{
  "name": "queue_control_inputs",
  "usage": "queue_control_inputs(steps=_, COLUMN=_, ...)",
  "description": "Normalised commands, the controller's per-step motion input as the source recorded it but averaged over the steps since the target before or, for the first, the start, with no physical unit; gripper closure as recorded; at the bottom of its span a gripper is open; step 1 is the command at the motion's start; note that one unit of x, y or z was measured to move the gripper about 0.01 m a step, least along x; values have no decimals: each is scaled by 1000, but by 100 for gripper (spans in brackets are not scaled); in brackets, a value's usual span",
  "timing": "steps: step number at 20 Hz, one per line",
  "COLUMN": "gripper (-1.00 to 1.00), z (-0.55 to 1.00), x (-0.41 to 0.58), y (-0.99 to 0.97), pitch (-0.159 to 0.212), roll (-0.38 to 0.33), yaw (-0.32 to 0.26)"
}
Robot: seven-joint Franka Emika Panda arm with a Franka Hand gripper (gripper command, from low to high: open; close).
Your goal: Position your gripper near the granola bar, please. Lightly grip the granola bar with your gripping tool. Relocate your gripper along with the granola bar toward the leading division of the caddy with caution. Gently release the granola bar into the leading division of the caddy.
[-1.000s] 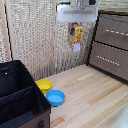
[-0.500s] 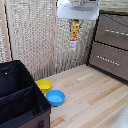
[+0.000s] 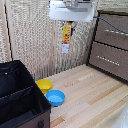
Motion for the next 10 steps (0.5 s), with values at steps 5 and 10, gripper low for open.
queue_control_inputs(steps=5, gripper=100, z=-200, x=3, y=814, pitch=0, roll=-9, yaw=-160)
queue_control_inputs(steps=10, gripper=100, z=-182, x=0, y=823, pitch=-7, roll=-4, yaw=-153)
